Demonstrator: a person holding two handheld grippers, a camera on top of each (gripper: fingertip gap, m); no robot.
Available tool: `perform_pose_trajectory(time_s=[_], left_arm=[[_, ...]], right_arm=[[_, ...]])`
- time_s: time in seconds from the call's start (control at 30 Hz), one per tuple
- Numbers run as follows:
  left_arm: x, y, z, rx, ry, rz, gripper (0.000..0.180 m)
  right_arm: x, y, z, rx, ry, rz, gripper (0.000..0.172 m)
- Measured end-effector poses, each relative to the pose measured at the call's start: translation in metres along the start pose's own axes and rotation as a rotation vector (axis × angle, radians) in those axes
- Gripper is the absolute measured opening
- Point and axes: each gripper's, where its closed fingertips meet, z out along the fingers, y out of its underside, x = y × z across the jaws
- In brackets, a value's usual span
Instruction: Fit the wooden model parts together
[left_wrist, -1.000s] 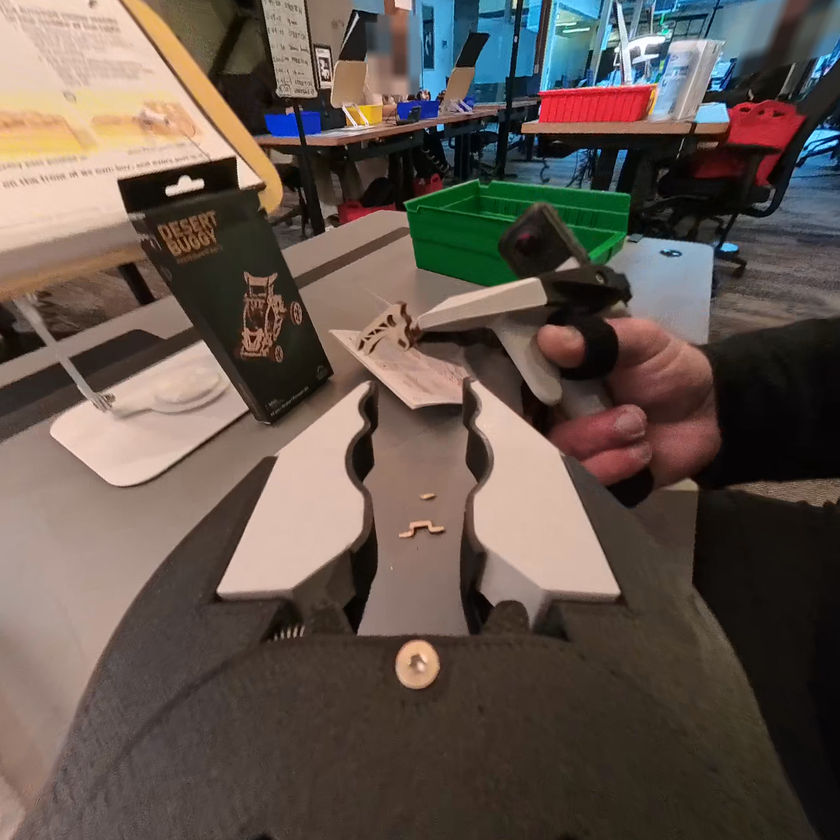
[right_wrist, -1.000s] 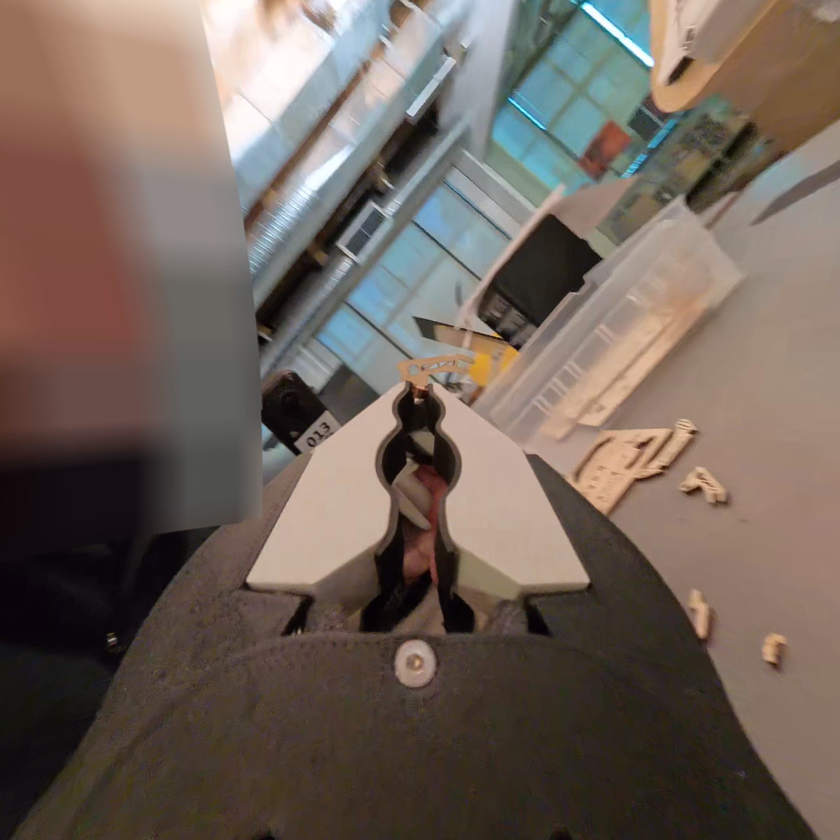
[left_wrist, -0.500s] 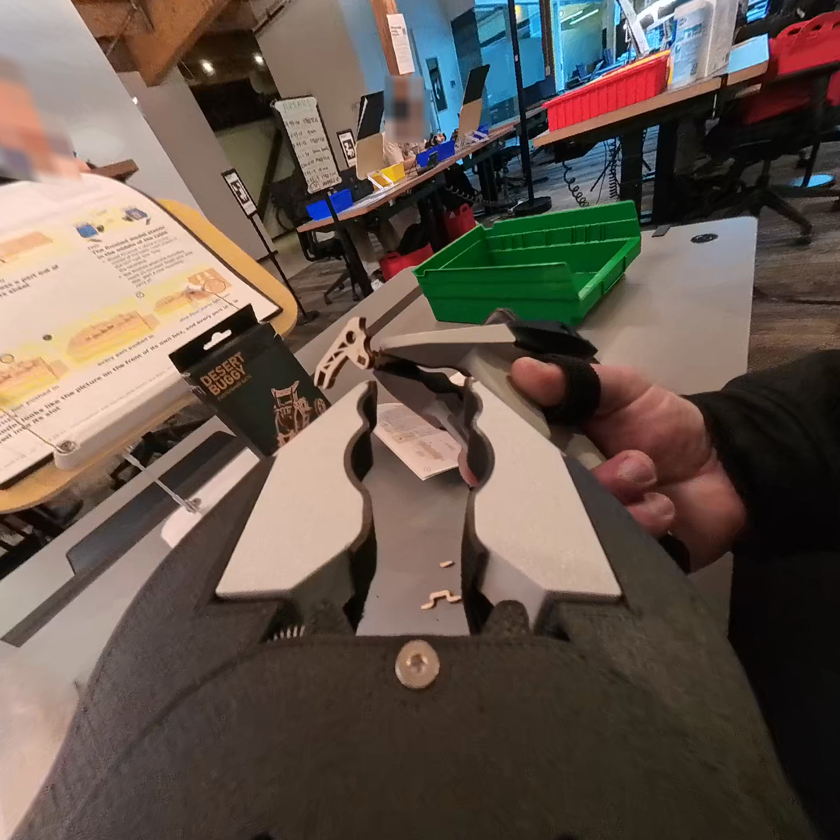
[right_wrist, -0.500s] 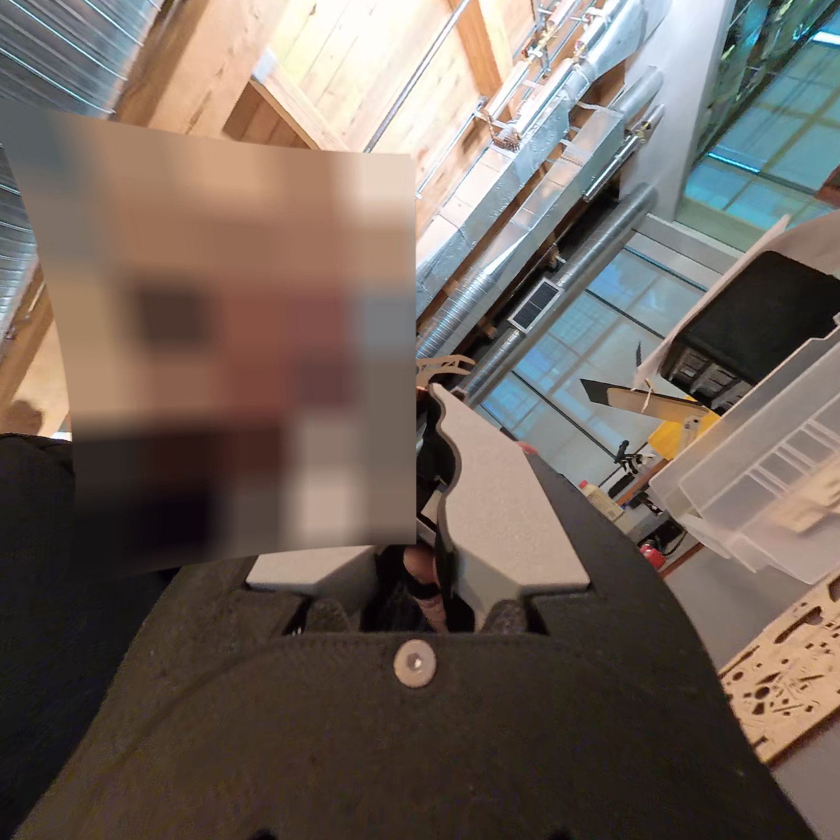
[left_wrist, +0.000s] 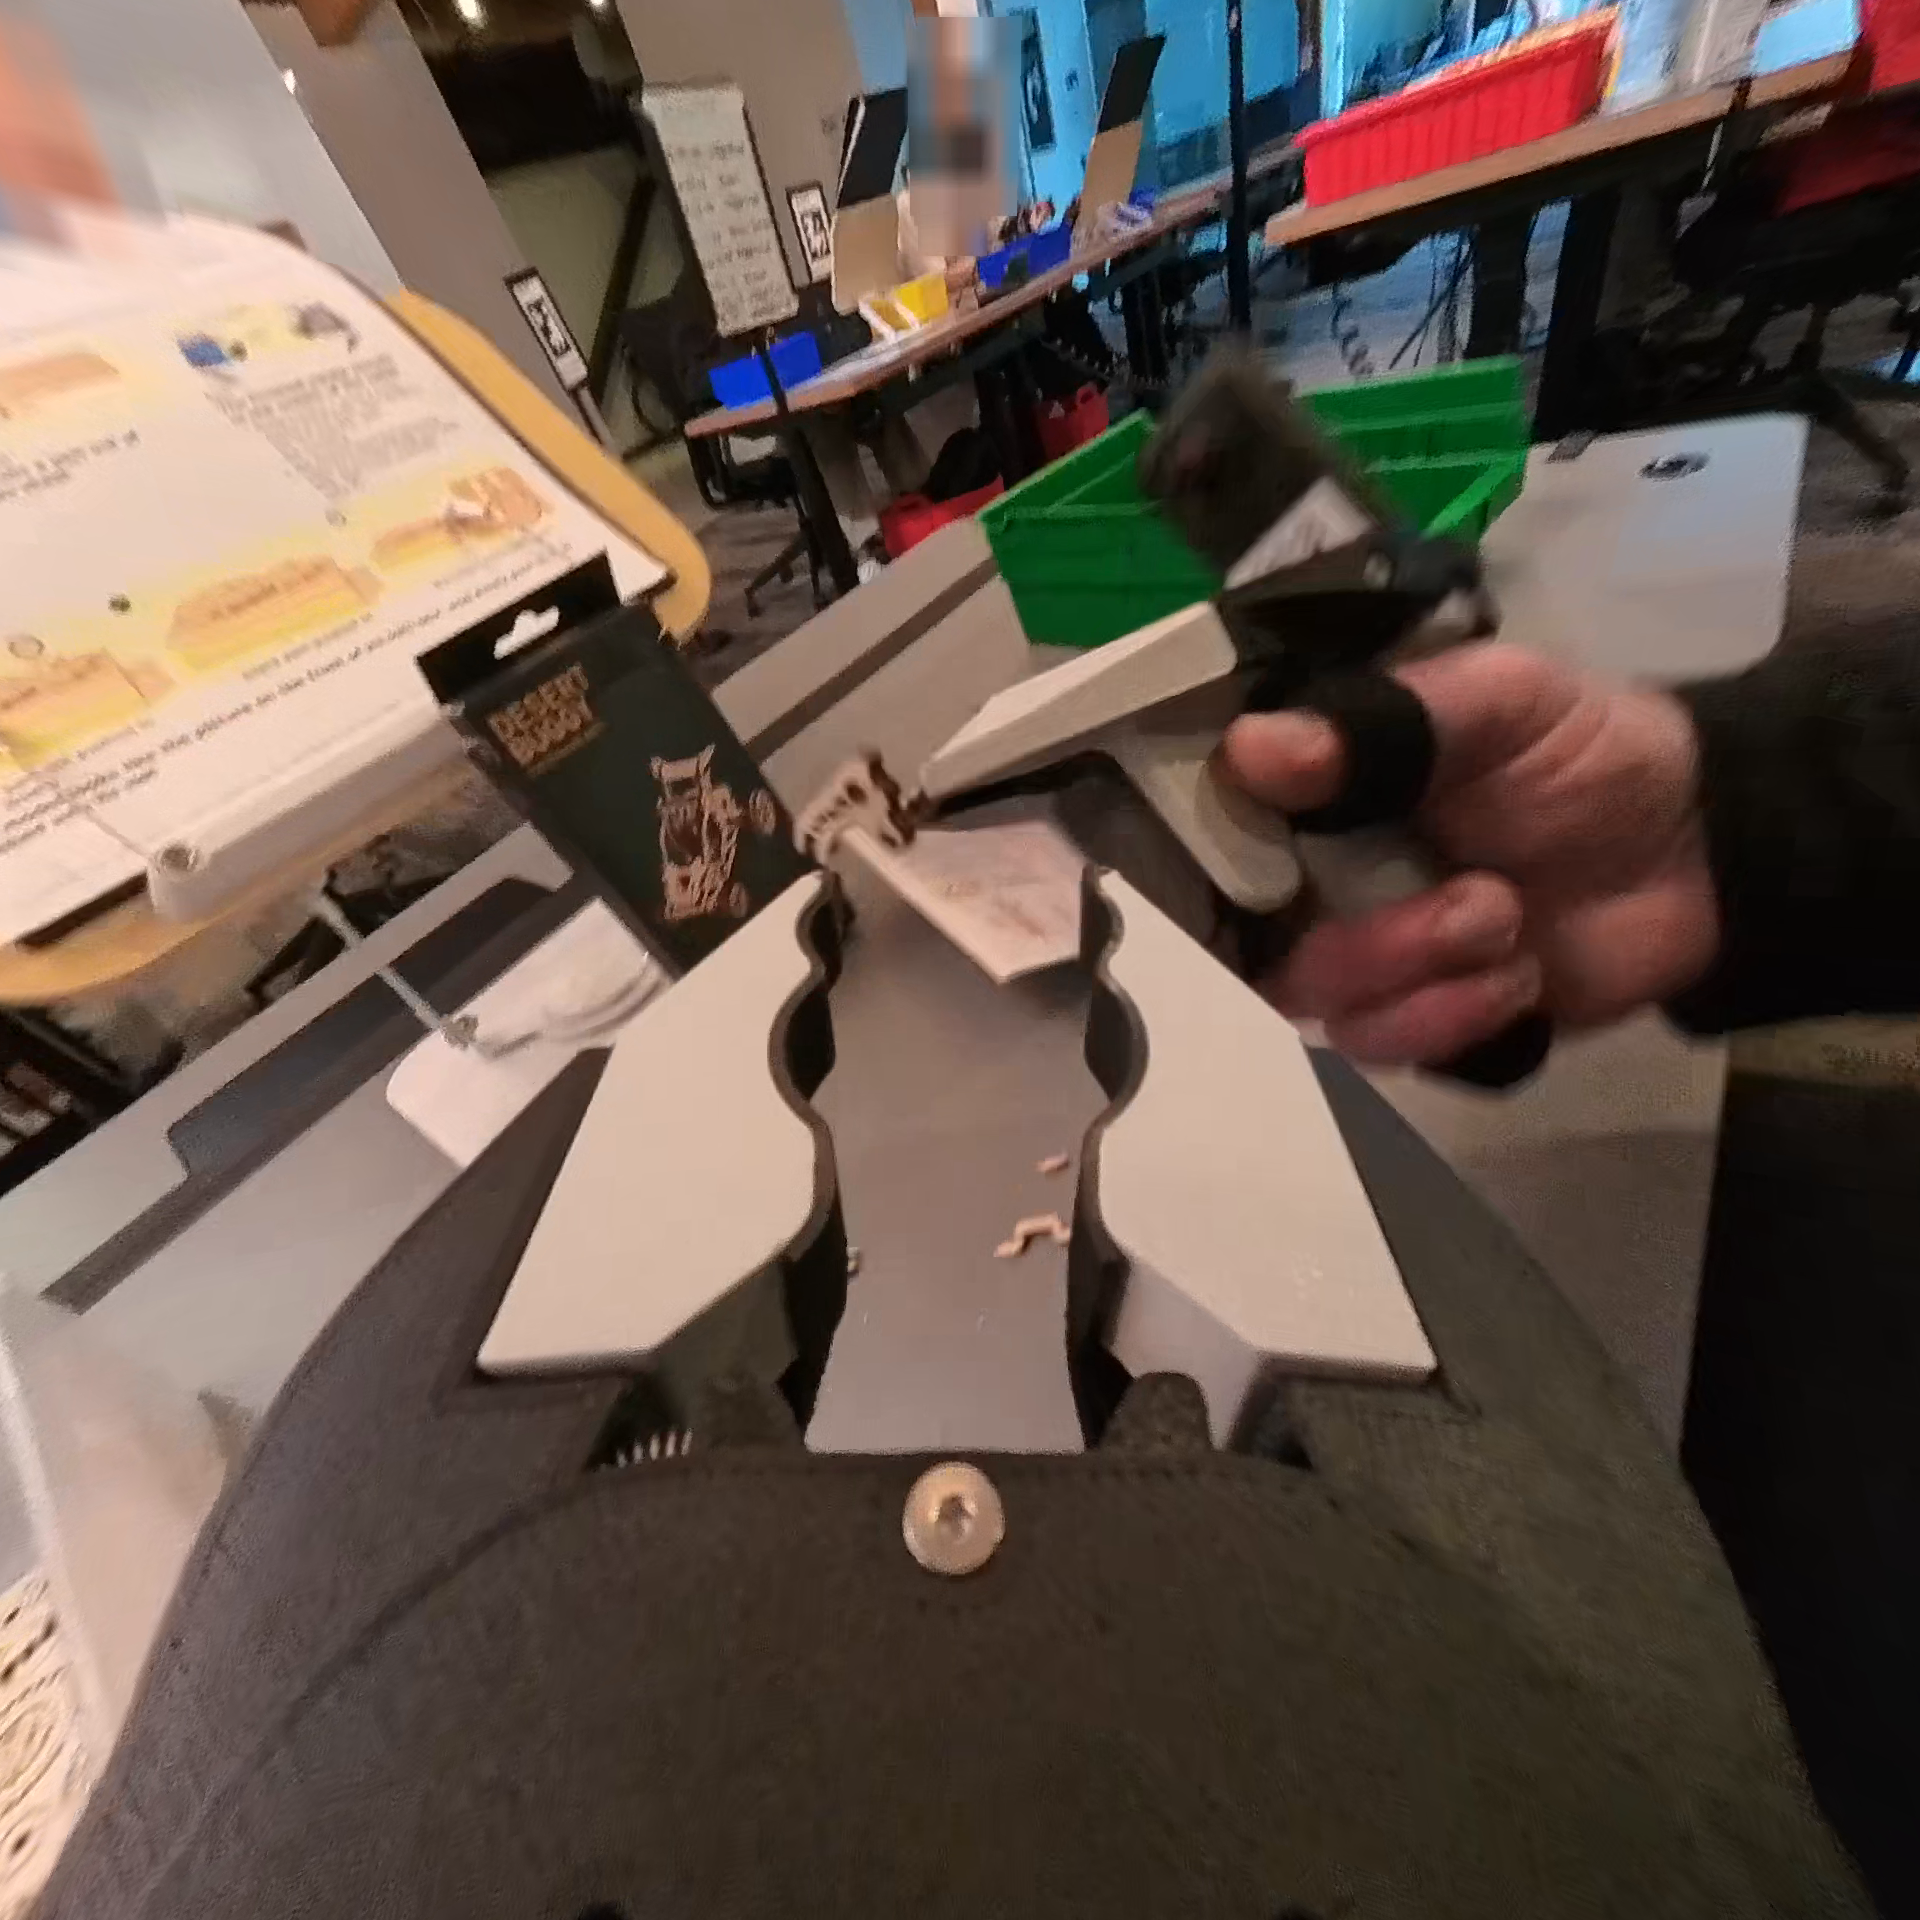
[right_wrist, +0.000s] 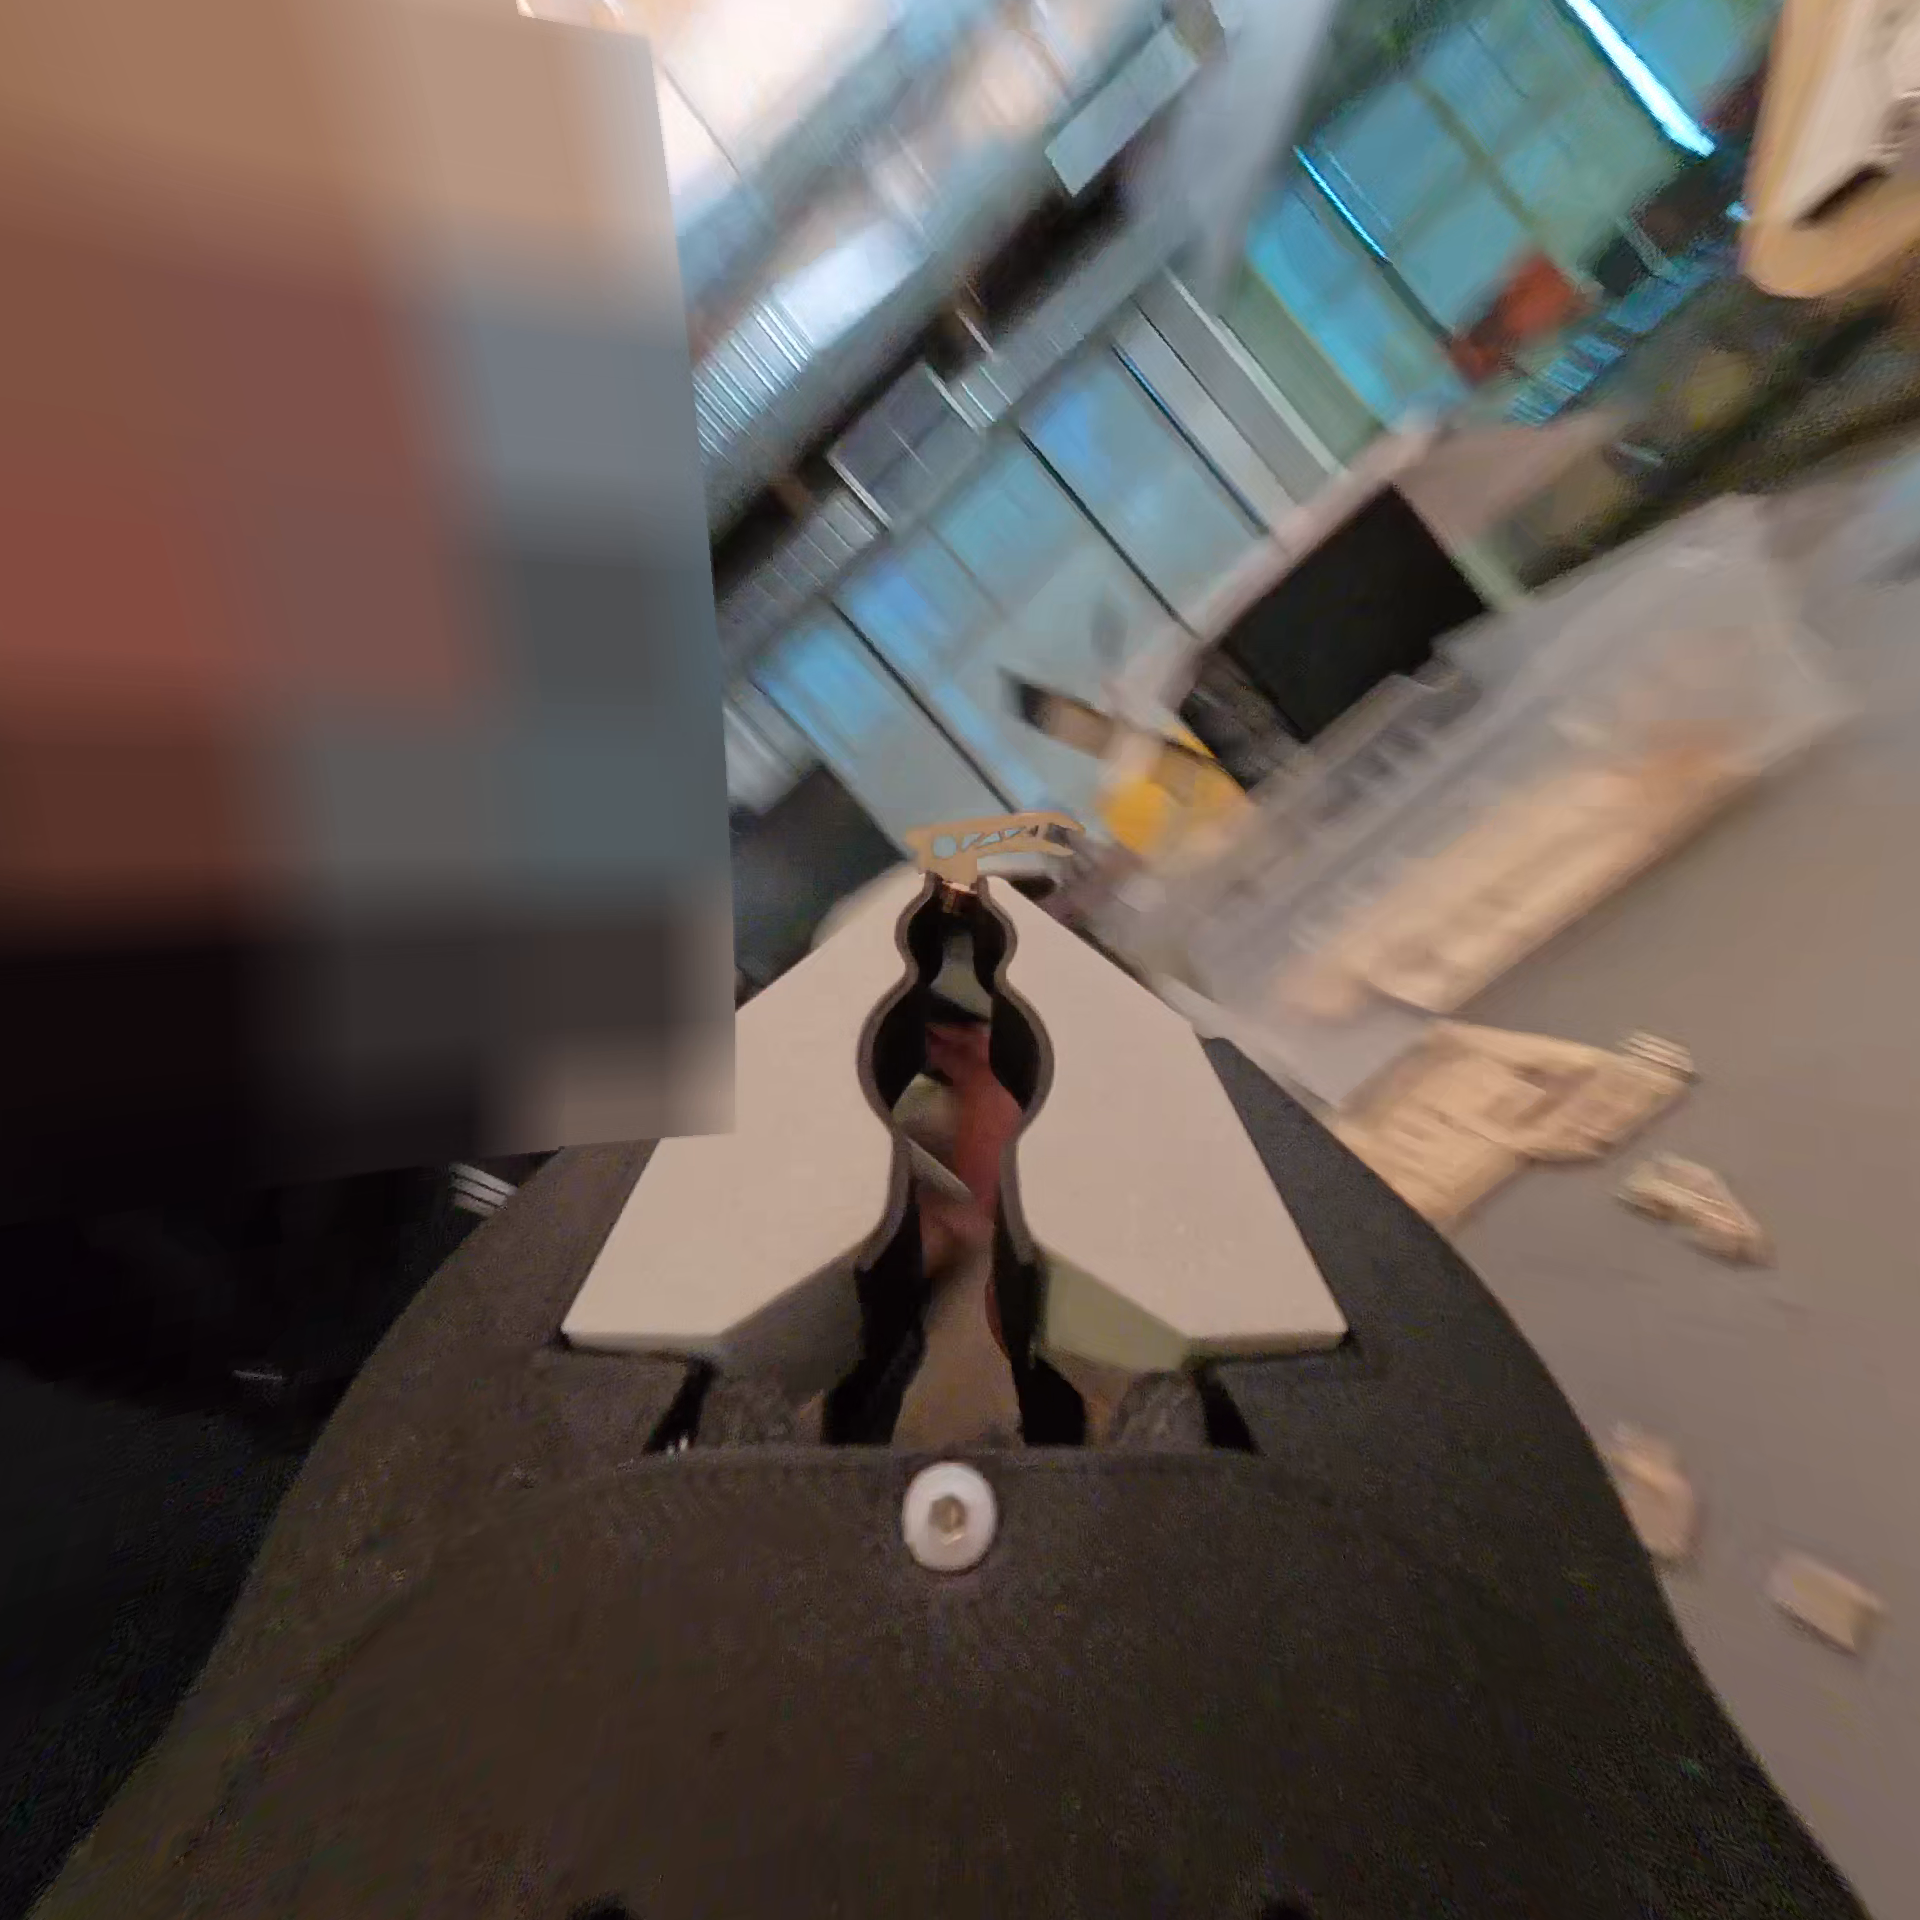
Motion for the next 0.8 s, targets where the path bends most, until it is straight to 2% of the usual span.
perform_pose_trajectory(time_s=[0.03,0.13,0.2,0.37,0.47,0.6,0.73,0.8], left_arm=[[-0.004,0.012,-0.003,-0.031,0.003,-0.007,0.044],[-0.010,0.047,-0.013,-0.130,0.037,-0.056,0.045],[-0.005,0.071,-0.019,-0.209,0.082,-0.053,0.045],[0.013,0.119,-0.024,-0.390,0.148,-0.021,0.046],[0.019,0.133,-0.025,-0.430,0.164,0.002,0.048],[0.033,0.140,-0.021,-0.438,0.220,0.117,0.048],[0.045,0.158,-0.012,-0.504,0.250,0.219,0.047],[0.050,0.157,-0.007,-0.498,0.276,0.199,0.044]], right_arm=[[0.012,0.011,0.000,-0.134,0.115,-0.109,0.003],[0.039,0.035,-0.010,-0.516,0.338,-0.336,0.003],[0.052,0.051,-0.023,-0.762,0.413,-0.470,0.003],[0.077,0.093,-0.033,-1.163,0.394,-0.654,0.003],[0.091,0.116,-0.037,-1.346,0.358,-0.720,0.003],[0.104,0.132,-0.040,-1.511,0.320,-0.794,0.003],[0.109,0.138,-0.037,-1.568,0.292,-0.801,0.004],[0.109,0.139,-0.037,-1.584,0.277,-0.811,0.005]])
